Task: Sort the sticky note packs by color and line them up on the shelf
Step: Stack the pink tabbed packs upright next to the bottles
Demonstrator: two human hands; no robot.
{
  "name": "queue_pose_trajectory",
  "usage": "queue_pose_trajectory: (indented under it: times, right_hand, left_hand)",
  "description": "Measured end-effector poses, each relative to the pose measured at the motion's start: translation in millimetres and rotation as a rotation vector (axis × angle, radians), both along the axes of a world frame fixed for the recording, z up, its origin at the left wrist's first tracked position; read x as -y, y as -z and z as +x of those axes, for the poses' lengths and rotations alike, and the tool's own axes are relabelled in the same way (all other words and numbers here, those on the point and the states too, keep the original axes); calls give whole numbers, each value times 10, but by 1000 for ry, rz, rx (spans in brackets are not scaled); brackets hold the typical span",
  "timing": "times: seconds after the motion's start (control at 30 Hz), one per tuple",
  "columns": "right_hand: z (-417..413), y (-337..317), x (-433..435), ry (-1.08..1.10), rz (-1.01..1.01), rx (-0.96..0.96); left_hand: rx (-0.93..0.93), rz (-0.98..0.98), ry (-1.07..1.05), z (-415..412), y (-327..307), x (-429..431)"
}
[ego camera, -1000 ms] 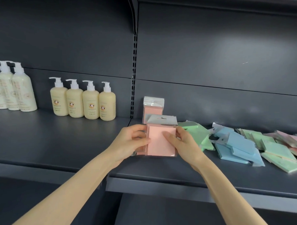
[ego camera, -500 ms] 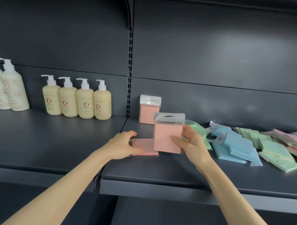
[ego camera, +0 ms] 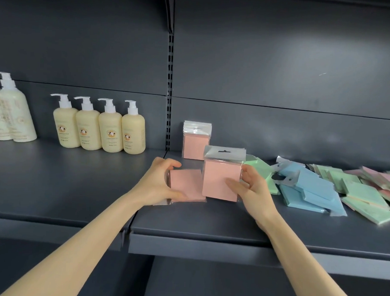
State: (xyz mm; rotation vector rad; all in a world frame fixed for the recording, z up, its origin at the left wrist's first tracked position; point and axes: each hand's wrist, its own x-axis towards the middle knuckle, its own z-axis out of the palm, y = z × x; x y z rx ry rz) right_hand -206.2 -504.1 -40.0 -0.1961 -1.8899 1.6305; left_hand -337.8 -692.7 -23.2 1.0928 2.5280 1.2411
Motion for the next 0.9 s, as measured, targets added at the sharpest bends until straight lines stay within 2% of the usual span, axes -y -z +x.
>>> queue_pose_trajectory:
  times: [0.13,0.33,0.63,0.73,0.9]
  right_hand:
    - [-4,0,17,-7,-21,4]
    - [-5,-4,56,-32,-18,5]
    - [-4,11,52,115,-52,-69]
    - [-9,-8,47,122,-39,-84]
    - [-39,24,135,-36,136,45]
  left_hand:
    - [57,182,-11,47,58,33]
    - [260,534,-208,94,71,62]
    - [379,762,-168,118,1,216]
    - [276,680,-103,104,-62,242]
    - [162,510,-18,196,27,90]
